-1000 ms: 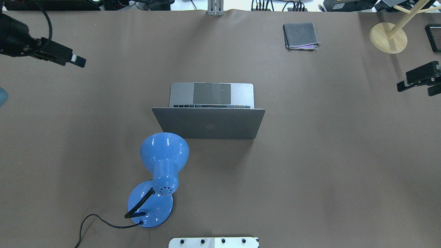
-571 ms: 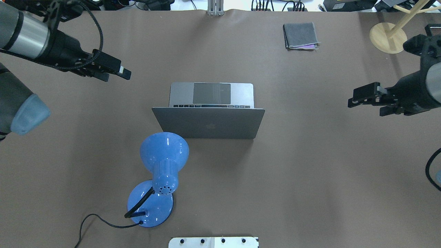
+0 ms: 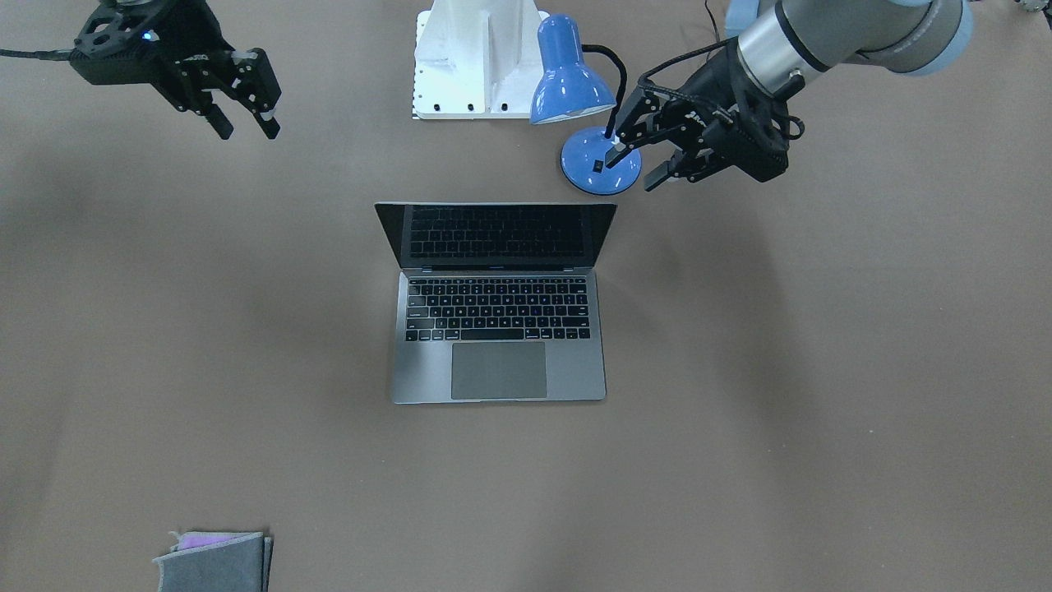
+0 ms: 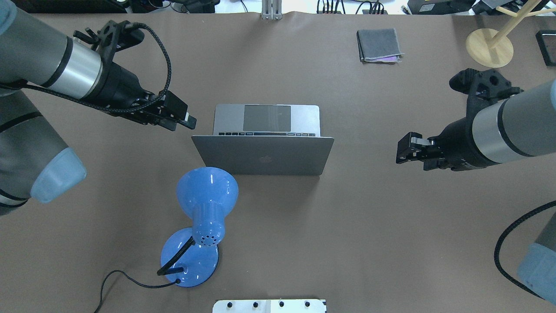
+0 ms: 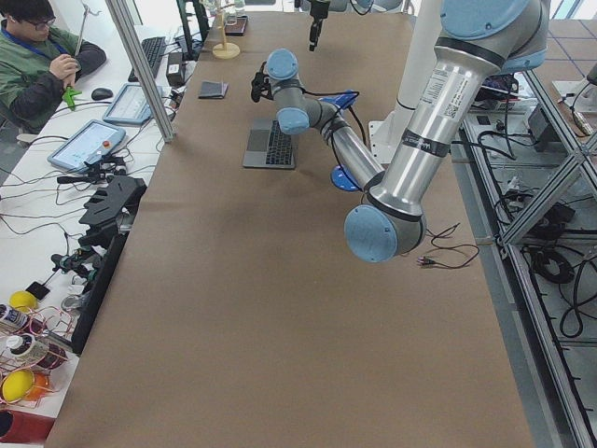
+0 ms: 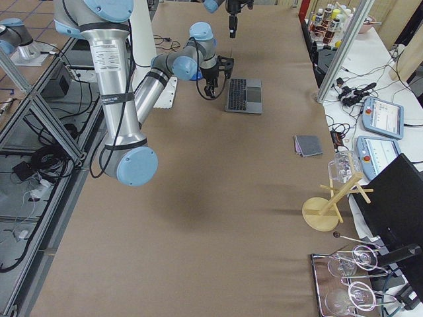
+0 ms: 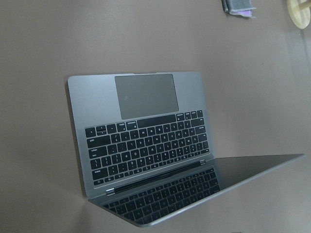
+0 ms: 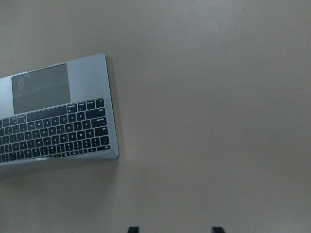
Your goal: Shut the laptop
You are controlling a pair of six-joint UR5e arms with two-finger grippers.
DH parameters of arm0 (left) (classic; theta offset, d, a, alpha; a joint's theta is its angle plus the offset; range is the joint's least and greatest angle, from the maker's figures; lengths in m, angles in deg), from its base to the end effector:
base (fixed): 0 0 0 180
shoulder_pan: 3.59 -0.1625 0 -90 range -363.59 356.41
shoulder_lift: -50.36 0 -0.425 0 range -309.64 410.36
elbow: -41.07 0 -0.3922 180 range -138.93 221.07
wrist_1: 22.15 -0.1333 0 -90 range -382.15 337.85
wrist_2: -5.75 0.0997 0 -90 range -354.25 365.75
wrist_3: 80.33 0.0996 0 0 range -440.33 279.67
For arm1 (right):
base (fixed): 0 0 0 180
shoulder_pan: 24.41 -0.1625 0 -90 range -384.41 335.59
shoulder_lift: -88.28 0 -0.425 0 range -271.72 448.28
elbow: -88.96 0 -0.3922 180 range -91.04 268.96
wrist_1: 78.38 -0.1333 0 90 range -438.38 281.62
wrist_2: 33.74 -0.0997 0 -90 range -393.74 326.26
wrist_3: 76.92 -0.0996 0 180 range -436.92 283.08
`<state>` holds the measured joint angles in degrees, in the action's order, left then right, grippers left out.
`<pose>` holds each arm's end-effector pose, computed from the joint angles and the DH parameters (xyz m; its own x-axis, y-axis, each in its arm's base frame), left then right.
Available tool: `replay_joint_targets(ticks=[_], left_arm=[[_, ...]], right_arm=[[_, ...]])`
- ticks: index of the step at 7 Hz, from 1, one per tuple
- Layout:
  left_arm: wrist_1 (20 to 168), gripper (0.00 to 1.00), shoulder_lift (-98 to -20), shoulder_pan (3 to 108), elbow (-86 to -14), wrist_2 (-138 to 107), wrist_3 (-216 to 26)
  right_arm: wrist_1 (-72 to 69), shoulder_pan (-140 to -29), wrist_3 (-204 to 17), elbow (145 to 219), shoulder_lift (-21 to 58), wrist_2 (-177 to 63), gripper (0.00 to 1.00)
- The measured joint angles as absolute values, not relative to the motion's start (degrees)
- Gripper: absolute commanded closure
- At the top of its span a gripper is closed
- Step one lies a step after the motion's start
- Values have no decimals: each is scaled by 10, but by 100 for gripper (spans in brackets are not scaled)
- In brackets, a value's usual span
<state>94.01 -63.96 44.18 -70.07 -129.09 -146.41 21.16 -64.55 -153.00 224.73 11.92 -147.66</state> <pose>0.3220 -0.4486 0.1979 0.2243 0.1807 -0.9576 -0.0171 0.9832 0.1815 -0.2716 -0.3506 0.2203 0.5630 0.1871 0.8050 -0.2234 0.9722 -0.0697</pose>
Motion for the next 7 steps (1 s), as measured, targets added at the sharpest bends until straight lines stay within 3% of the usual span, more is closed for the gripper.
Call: replay_joint_targets(ticks=[3,7], left_arm=[[931,100,-639,404,-699,-1266,-1510],[930,100,-639,395,-683,-1264,-1513]], right_arm=[[282,-588,-1585,2242,190,-1445,100],[297,-520,-1668,2174,279,-1379,100]])
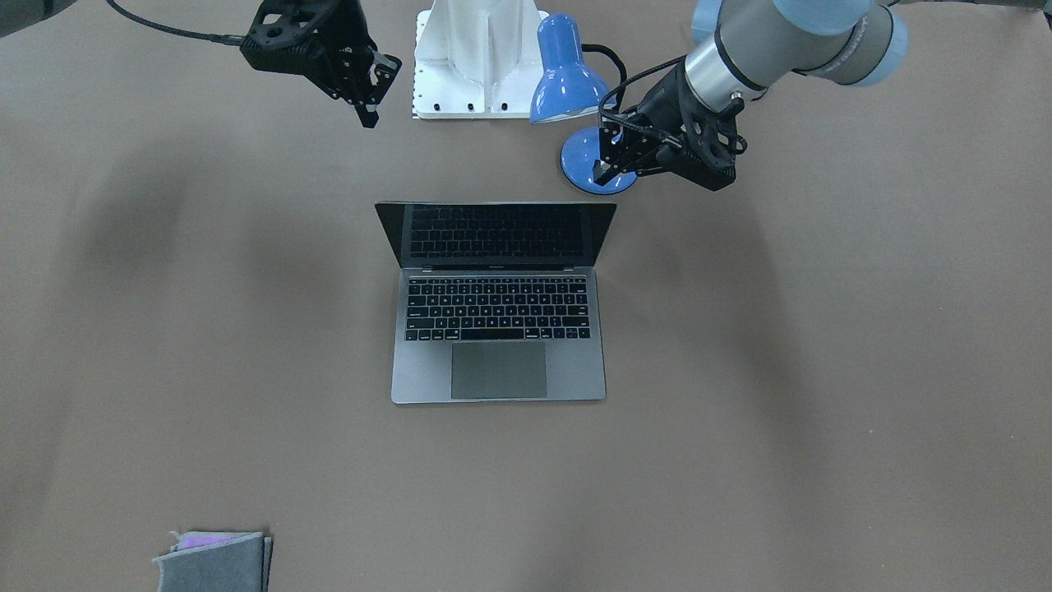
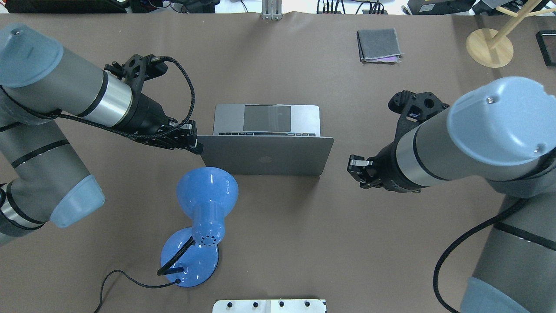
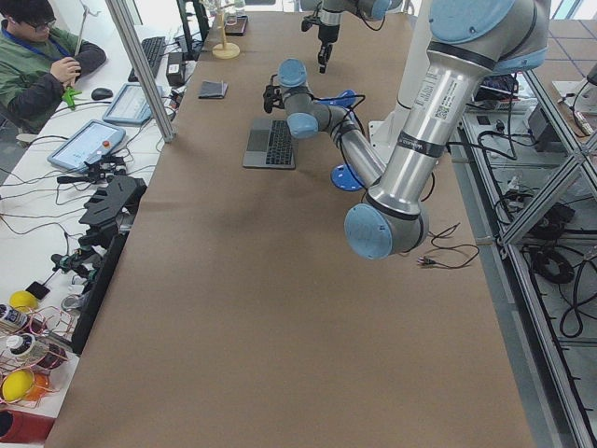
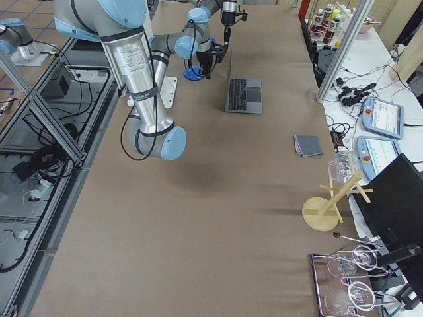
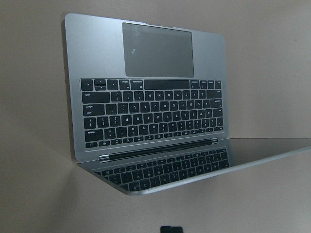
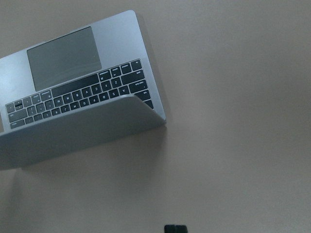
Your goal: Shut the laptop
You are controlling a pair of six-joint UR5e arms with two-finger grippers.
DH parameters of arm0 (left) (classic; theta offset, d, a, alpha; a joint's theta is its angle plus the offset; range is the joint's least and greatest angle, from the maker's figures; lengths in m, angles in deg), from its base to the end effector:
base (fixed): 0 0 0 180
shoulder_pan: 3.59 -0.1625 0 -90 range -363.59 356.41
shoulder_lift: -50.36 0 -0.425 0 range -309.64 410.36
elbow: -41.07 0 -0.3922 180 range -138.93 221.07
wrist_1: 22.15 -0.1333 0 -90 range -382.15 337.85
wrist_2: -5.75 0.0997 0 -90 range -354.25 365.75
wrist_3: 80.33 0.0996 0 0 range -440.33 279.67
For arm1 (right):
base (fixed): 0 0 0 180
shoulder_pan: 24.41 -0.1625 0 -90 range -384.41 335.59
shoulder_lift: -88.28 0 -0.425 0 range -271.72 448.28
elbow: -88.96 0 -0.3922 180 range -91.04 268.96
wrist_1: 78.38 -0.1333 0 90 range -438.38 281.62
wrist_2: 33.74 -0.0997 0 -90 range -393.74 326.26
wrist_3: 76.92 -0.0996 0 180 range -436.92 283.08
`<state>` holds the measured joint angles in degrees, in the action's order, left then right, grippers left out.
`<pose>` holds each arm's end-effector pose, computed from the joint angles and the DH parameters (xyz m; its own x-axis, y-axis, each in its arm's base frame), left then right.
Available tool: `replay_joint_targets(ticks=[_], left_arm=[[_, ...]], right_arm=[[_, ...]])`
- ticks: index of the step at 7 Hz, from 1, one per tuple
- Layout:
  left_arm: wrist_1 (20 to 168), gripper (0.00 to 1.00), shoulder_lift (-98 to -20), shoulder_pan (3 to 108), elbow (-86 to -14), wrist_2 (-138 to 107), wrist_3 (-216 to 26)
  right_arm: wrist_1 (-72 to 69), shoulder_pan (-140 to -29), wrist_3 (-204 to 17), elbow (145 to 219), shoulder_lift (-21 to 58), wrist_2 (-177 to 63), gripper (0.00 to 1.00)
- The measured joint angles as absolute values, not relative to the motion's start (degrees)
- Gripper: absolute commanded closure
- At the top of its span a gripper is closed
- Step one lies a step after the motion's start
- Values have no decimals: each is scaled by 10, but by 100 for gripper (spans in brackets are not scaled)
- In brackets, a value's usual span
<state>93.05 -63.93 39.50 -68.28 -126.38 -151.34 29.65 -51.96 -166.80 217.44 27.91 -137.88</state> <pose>0.3661 -0.4335 0.2129 0.2655 0.0821 -0.9606 -0.0387 0.9965 0.0745 -0.3879 -0.3253 0.1535 0.5695 0.2948 0.7673 -0.2812 0.9470 -0.1552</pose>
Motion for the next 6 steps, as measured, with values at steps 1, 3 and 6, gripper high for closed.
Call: replay_joint_targets(ticks=[1,3,6], left_arm=[[931,100,-641,391,-679,-1264,-1513],[931,100,-643,389,-675,-1263,-1513],[931,100,-647,387,-670,-1263,-1512]], right_arm=[[279,-517,-1671,2149,294,-1369,100],[236,-528,-1671,2094,315,-1352,100],[195,-561,-1665,2029,334,-1349,100]])
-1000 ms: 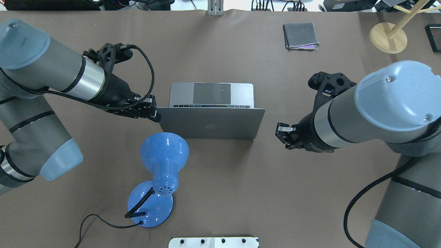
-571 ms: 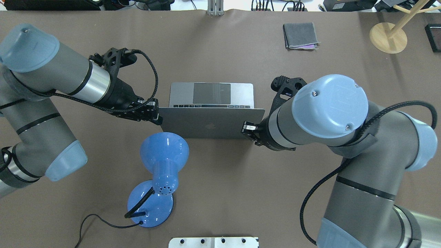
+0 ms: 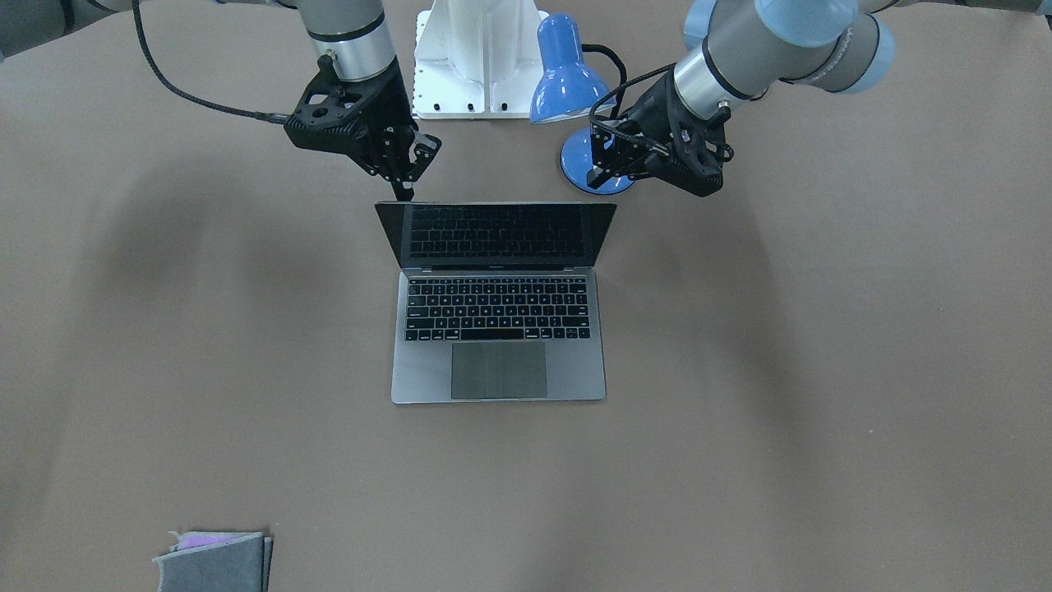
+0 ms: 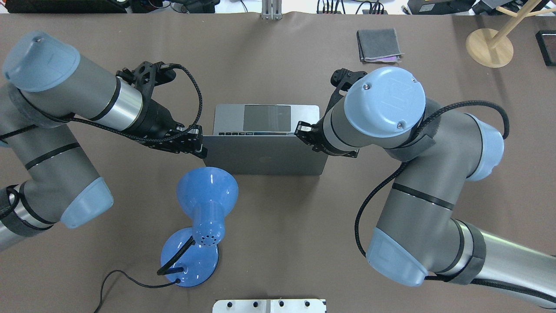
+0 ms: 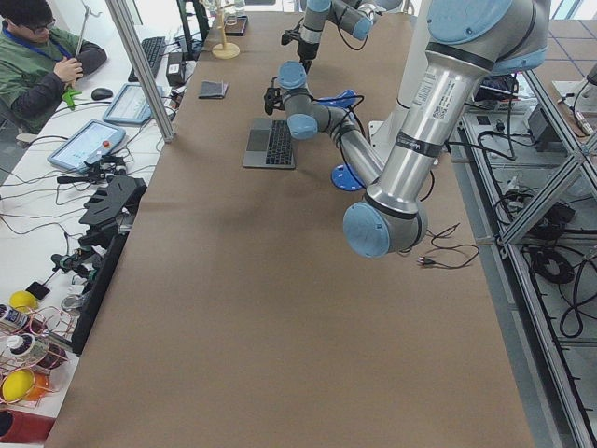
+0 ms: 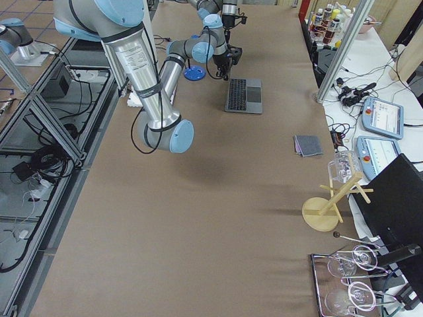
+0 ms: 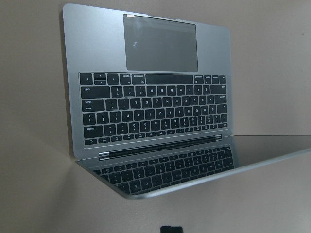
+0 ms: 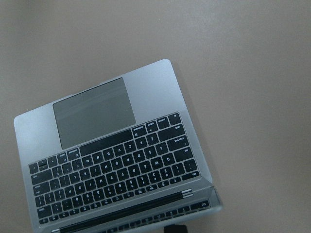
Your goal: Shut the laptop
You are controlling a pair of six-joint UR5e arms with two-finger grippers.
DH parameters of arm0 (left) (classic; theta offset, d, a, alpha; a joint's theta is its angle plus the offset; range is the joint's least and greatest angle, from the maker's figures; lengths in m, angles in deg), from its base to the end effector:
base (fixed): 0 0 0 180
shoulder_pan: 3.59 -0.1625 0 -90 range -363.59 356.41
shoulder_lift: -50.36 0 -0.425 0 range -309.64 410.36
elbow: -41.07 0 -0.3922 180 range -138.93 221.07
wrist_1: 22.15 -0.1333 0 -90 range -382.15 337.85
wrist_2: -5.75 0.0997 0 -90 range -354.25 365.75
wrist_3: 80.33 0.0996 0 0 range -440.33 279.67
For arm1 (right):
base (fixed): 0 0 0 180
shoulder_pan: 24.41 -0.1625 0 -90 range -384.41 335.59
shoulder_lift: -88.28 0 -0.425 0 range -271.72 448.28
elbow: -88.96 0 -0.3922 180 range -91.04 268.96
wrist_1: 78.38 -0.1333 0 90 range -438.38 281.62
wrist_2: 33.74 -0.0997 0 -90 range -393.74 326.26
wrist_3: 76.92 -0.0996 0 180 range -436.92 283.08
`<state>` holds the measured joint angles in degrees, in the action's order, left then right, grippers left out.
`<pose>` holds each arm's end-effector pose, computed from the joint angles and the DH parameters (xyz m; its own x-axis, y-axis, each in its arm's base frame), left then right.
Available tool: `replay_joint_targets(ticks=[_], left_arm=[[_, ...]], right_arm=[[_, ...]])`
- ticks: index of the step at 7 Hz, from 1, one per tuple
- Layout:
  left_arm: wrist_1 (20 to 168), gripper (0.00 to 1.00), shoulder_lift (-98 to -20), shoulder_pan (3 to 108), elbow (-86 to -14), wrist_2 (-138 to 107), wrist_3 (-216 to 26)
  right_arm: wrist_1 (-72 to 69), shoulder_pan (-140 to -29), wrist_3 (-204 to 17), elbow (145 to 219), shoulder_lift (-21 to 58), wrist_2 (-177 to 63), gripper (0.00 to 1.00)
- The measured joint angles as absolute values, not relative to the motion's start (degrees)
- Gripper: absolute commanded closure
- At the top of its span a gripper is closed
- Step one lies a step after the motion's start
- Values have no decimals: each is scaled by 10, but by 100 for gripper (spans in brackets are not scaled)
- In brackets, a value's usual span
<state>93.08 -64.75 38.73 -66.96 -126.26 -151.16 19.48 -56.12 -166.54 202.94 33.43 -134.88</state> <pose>0.3781 -0.4344 0.2138 0.2707 0.0835 -0.9590 -0.0515 0.9961 0.0722 -0.4373 -0.4043 0.1567 0.5348 0.3228 0.7809 -0.3840 0.9161 -0.1157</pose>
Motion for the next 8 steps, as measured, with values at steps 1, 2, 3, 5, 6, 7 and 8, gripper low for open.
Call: replay_joint_targets(ticks=[1,2,3,5,6,7,8], left_arm=[[931,100,-650,387,-665,-1263,-1510],[931,100,-655,387,-657,-1262,-1509],[931,100,-665,387,-646,-1259,-1508],[931,100,-689,388,-616,-1250,-1502],[931,100,-702,389,-597,-1247,-1491],[931,100,-715,393,-577,-1244,-1476],[931,100,-726,397,-559,-1241,-1465]], right_arm=[[189,-567,-1665,2016,340,-1349,100],[185,-570,-1664,2006,344,-1349,100],[183,-574,-1661,1999,346,-1350,100],[181,-584,-1652,1979,354,-1351,100],[180,-590,-1647,1963,363,-1351,100],[172,-595,-1644,1948,369,-1352,100],[154,-599,-1641,1929,372,-1353,100]])
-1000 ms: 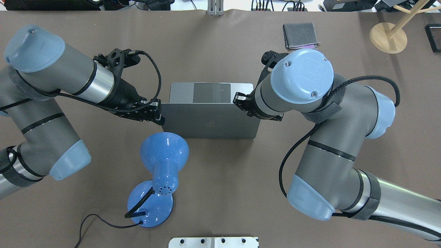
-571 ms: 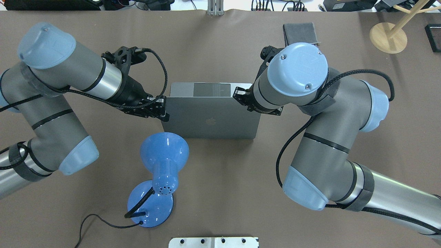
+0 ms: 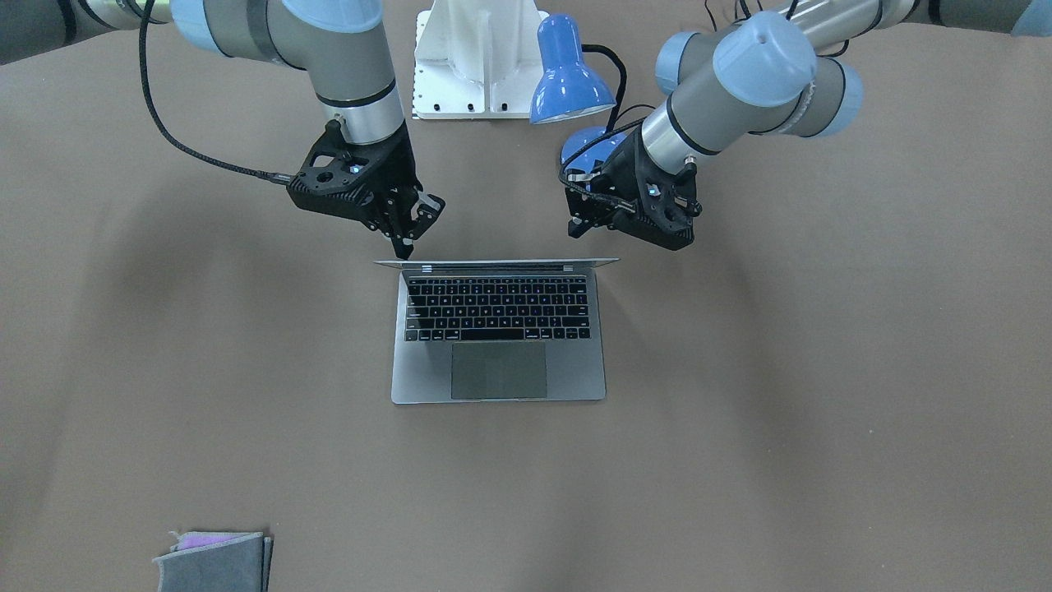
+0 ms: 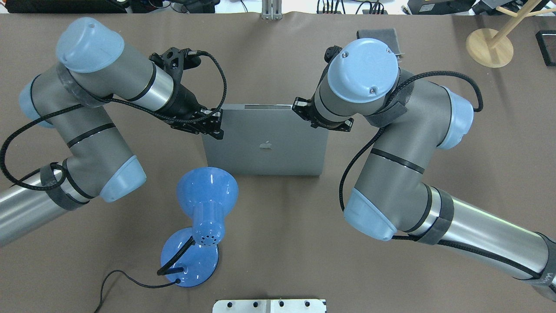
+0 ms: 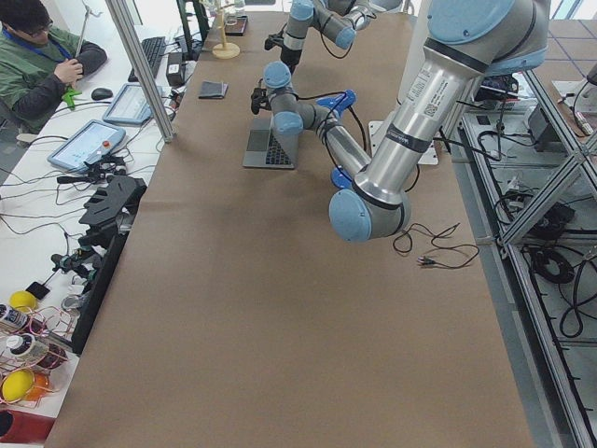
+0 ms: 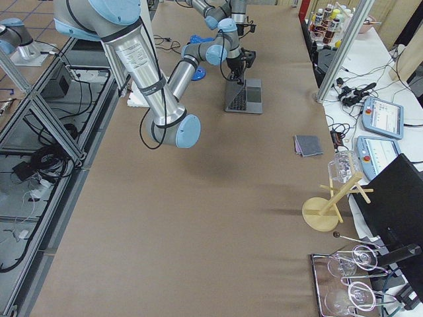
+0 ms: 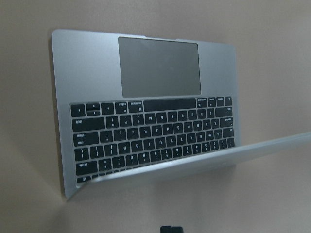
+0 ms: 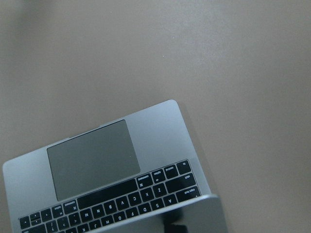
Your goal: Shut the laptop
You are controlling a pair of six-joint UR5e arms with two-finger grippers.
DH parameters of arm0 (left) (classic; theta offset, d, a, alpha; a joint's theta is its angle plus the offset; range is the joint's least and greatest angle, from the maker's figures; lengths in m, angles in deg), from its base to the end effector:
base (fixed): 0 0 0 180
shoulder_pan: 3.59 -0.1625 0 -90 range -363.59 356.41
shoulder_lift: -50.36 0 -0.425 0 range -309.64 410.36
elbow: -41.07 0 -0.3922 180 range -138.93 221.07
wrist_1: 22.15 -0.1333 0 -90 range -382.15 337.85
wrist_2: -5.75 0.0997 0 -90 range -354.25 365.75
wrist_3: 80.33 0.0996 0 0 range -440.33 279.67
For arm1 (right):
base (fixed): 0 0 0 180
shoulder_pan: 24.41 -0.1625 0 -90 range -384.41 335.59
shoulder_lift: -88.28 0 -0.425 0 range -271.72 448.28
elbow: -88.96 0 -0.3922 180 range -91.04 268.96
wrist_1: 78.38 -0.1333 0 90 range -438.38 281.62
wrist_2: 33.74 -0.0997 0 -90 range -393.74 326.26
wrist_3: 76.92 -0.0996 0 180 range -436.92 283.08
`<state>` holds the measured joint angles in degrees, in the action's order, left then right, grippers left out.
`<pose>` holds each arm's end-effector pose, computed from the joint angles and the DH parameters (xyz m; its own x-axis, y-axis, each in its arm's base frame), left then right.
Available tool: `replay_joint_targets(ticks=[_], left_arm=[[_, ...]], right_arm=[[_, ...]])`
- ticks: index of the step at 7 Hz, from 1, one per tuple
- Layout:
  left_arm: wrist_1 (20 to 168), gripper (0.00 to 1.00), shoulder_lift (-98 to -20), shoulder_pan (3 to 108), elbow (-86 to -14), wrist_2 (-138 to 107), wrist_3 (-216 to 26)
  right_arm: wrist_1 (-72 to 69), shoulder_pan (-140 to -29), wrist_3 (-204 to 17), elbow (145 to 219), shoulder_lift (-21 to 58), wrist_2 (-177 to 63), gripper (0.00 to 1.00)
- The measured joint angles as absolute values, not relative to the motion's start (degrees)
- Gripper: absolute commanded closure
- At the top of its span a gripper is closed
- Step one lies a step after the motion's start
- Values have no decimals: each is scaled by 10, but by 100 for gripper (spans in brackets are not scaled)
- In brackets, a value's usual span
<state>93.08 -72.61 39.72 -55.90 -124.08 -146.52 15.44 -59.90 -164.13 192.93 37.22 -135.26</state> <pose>0.4204 -0.4918 0.2089 0.3215 0.1230 -0.9389 -0.0284 0.9923 0.1203 -0.4574 -0.4655 0.1688 0.5543 0.3366 0.7612 -0.4195 0.9029 -0.0938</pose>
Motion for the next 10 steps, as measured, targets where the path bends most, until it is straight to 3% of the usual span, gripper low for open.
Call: replay_joint_targets(ticks=[10], left_arm=[[934,100,-826,427,-381,-1177,-1397]], right_arm=[[91,-621,-1630,1792,424,-1354,100]])
